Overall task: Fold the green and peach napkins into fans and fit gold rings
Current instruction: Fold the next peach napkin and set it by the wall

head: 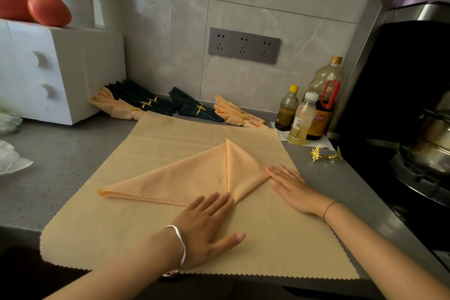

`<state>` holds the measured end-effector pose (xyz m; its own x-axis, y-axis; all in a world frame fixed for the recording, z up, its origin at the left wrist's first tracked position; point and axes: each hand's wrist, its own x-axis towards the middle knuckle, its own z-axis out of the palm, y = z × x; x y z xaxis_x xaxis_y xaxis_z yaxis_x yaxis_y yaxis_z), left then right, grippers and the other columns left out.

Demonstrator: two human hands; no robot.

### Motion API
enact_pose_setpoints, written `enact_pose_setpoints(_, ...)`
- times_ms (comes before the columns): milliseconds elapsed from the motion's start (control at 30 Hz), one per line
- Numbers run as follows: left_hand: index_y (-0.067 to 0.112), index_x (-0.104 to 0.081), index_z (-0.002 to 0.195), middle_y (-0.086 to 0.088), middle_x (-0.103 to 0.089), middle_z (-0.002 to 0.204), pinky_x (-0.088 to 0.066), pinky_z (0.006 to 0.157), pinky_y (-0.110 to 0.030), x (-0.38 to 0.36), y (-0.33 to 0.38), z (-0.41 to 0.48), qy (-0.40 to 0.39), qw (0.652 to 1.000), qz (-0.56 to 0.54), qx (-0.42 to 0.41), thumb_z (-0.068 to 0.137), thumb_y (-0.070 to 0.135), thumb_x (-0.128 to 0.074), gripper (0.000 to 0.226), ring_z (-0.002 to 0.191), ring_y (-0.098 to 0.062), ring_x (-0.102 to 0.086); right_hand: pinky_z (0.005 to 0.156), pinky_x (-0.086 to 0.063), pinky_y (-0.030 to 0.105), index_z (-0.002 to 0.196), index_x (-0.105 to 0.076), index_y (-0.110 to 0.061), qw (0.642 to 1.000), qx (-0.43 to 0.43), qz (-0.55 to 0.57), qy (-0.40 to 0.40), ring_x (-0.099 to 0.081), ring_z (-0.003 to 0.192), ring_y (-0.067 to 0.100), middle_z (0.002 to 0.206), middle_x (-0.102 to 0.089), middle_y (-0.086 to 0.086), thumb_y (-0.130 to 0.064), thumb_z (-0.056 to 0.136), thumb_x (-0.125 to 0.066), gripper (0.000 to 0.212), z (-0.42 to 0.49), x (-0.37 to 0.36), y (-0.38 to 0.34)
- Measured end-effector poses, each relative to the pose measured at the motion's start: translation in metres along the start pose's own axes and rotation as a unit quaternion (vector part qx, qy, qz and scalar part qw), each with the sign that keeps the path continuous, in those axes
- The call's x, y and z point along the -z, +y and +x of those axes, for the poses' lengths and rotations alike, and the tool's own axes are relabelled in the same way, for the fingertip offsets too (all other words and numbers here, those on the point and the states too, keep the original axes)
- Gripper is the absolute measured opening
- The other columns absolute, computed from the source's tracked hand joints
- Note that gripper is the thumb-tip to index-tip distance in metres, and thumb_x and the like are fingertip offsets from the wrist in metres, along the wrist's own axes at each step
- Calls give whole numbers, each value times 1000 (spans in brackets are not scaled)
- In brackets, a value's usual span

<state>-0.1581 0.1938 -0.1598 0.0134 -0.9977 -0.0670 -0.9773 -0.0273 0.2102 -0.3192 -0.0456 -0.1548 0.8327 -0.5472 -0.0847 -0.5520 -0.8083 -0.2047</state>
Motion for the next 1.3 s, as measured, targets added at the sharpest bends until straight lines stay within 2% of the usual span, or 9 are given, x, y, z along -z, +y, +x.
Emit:
enact_pose_setpoints(167, 34, -1, 151, 13, -8, 158, 5, 108, -12, 21, -19, -5, 42, 994, -100, 29, 91, 63, -9, 67, 144, -2, -4, 111, 2, 15, 147, -20, -32, 994, 79, 28, 71, -2, 129, -12, 141, -11, -30, -42, 100, -33, 50, -23, 4, -59)
enact_pose_setpoints(300, 34, -4, 151, 17, -2, 157, 11, 110, -21, 22, -51, -1, 30, 998, -27, 53, 41, 84, 36, 127, 145, -4, 4, 113, -13, 17, 141, -35, -37, 981, 178, 36, 61, -23, 133, -10, 144, -32, -27, -43, 97, -42, 45, -42, -6, -102)
enact_pose_setpoints(533, 35, 2, 150, 18, 5, 157, 7, 115, -27, 5, -54, 1, 29, 998, -7, 57, 35, 84, 39, 130, 145, -6, 8, 88, -48, 25, 108, -70, -25, 951, 236, -53, 192, -62, 100, 5, 113, -67, -12, -39, 86, -46, 36, -29, -23, -118)
enact_pose_setpoints(667, 30, -7, 152, 13, -4, 158, 1, 116, -25, 11, -54, 6, 12, 999, -4, 48, 90, 64, -1, 71, 146, -9, 0, 59, -54, 19, 78, -76, -27, 939, 243, -56, 236, -65, 69, 3, 83, -71, -16, -26, 72, -60, 17, -20, -27, -122)
enact_pose_setpoints(800, 27, -31, 147, 7, -34, 151, -18, 111, -19, 39, -62, 10, 26, 999, -32, 23, 102, 40, -23, 47, 139, -10, -30, 57, -55, 22, 77, -75, -22, 946, 238, -57, 214, -66, 69, 5, 84, -71, -12, -25, 78, -50, 25, -25, -19, -110)
enact_pose_setpoints(900, 33, -41, 141, 4, -49, 140, -32, 104, -22, 54, -75, 9, 81, 996, 33, -5, 100, 38, -27, 44, 127, -15, -46, 81, -52, 16, 92, -76, -19, 958, 191, 24, 214, -64, 88, -2, 98, -72, -10, -18, 83, -62, 16, -38, -9, -82)
enact_pose_setpoints(1067, 37, -40, 140, 10, -43, 145, -20, 115, -28, 55, -96, 12, 68, 964, 226, -123, 95, 9, -45, 53, 136, -12, -36, 90, -42, 4, 97, -74, -20, 963, 172, 31, 207, -58, 94, -10, 101, -70, -13, -31, 83, -54, 27, -65, -10, -54)
enact_pose_setpoints(1167, 33, -67, 114, 10, -67, 116, -50, 92, -31, 53, -108, 19, 155, 905, 300, -258, 75, 18, -74, 42, 105, -12, -65, 89, -46, 10, 100, -74, -23, 964, 186, -3, 189, -62, 92, -7, 102, -71, -14, -34, 84, -52, 29, -72, -17, -52)
enact_pose_setpoints(1300, 28, -74, 101, 10, -72, 101, -56, 77, -27, 55, -117, 27, 178, 876, 312, -322, 64, 29, -82, 37, 87, -12, -69, 89, -47, 10, 101, -73, -24, 966, 192, 22, 174, -61, 96, -8, 106, -69, -14, -37, 87, -54, 27, -68, -16, -51)
